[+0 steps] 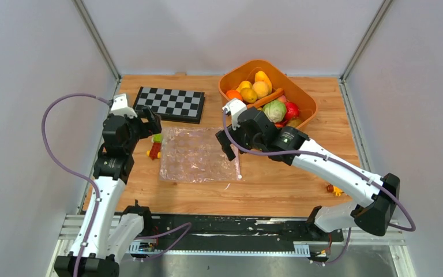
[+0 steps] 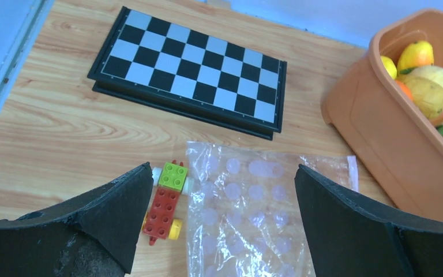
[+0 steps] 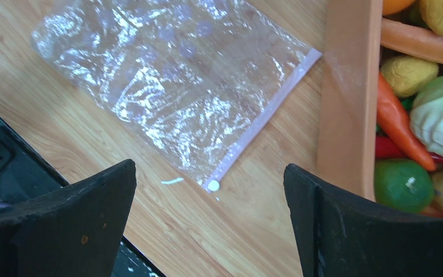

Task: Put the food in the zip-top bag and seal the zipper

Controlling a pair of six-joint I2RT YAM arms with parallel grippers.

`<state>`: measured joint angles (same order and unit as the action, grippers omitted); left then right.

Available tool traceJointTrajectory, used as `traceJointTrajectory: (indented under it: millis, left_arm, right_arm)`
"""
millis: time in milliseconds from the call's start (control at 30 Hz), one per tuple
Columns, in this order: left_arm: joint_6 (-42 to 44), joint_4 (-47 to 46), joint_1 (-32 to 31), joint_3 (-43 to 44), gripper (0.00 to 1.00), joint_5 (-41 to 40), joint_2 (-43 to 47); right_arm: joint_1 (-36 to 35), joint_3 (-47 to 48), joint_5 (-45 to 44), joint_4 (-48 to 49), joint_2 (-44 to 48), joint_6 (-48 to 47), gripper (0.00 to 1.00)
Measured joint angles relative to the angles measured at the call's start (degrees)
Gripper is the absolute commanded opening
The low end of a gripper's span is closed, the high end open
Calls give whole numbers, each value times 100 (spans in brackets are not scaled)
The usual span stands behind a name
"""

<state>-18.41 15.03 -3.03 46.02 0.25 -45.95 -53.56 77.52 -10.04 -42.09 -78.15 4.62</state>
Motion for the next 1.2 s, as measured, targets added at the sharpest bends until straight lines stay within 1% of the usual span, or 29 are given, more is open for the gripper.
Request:
traceJointTrajectory:
  millis: [100, 200, 300, 467, 567, 667, 867, 967, 1033, 1200]
  left_arm:
    - [-214, -59, 0, -44, 100, -258, 72]
    - [-385, -70, 0, -94, 100, -422, 179]
    - [-387, -76, 0, -140, 100, -330, 243]
    - [-514, -162, 0, -444, 100, 136, 319]
    - [-608, -166, 0, -592, 100, 452, 317]
    - [-643, -208, 0, -603, 100, 693, 332]
    - [-636, -249, 0, -603, 100, 809, 573]
    - [-614, -249, 0, -603, 100, 809, 717]
    - [-588, -249, 0, -603, 100, 807, 798]
    - [-560, -249, 0, -625, 100, 785, 885]
  right_arm:
    - [0, -382, 153, 568, 190, 151, 100]
    - [0, -636, 229, 852, 286, 278, 100]
    - [52, -588, 144, 868, 138, 398, 100]
    - [299, -293, -133, 625, -442, 560, 100]
    - [588, -236, -326, 356, -699, 627, 100]
    - [960, -267, -437, 190, -748, 647, 100]
    - [1764, -612, -442, 199, -584, 664, 100]
    - [2002, -730, -452, 197, -509, 601, 100]
    - [2057, -741, -337, 190, -435, 573, 100]
    - [2035, -774, 581, 304, 76, 590, 100]
